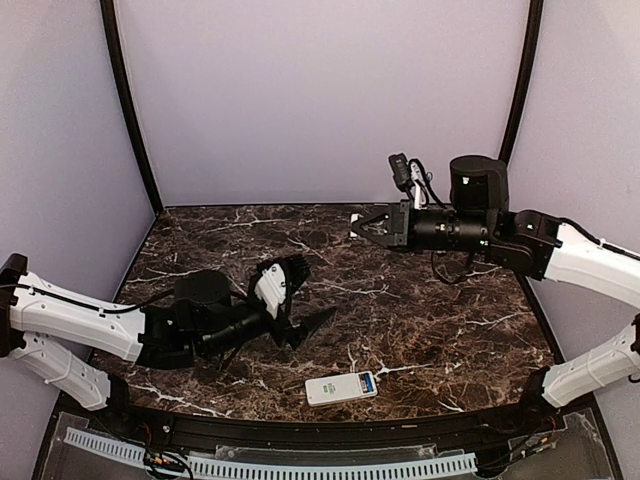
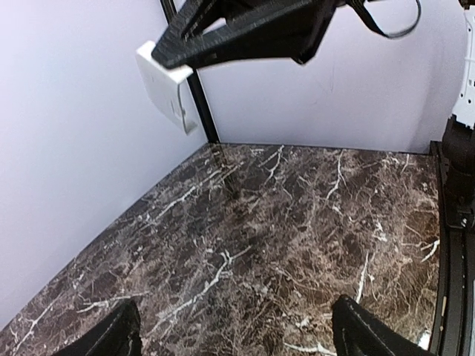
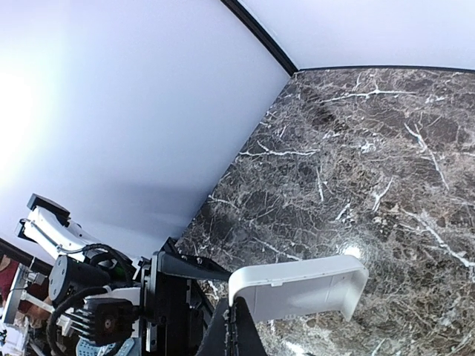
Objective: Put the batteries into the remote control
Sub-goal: Pass from the right arm to the left
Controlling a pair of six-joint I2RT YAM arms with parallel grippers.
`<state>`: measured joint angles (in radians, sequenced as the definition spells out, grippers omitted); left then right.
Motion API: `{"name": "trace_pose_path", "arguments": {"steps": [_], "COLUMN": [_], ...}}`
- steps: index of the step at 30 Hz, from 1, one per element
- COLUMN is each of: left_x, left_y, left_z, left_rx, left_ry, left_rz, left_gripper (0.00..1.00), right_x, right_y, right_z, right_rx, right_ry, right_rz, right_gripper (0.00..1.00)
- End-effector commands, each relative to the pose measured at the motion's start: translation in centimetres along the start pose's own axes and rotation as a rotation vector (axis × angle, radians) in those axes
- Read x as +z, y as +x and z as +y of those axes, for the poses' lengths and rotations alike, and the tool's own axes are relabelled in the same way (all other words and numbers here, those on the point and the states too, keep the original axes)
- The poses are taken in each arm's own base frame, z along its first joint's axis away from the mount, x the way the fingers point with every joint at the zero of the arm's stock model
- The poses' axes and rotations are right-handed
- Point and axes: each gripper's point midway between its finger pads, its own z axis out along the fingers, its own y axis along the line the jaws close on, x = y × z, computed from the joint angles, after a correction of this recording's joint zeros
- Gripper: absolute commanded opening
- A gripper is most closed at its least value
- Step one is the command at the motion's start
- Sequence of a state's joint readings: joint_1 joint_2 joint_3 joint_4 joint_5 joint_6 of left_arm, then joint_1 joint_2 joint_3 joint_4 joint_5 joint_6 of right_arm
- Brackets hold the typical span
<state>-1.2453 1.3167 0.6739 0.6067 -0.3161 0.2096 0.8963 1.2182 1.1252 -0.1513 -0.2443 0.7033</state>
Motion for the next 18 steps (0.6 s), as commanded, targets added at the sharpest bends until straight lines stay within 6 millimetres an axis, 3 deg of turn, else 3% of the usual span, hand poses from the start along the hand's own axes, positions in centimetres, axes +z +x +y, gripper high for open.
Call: {"name": "trace_pose_path", "arguments": {"steps": [1,9,18], "left_x": [0.0,-0.9,-1.2], "left_y": [-5.1,-10.2,-11.9], "left_z": [1.6,3.5,3.2], "left_rx": [0.013,0.052,0.056], "left_ry": [-0.069,-0.159,-0.158], "left_rz": [-0.159,-0.326,-0.425], "left_gripper": [0.88,0.84,0.74], "right_x": [0.0,0.0,-0.3], "right_y": [-2.0,-1.5,-1.9], "right_z": [3.5,8.3,10.3], "right_rx": [0.004,-0.037,-0.028], "right_ry": [-0.043,-0.135,-0.165], "right_rz": [-0.119,-0.145,-0.23], "right_gripper": [0.0,0.0,0.0]}}
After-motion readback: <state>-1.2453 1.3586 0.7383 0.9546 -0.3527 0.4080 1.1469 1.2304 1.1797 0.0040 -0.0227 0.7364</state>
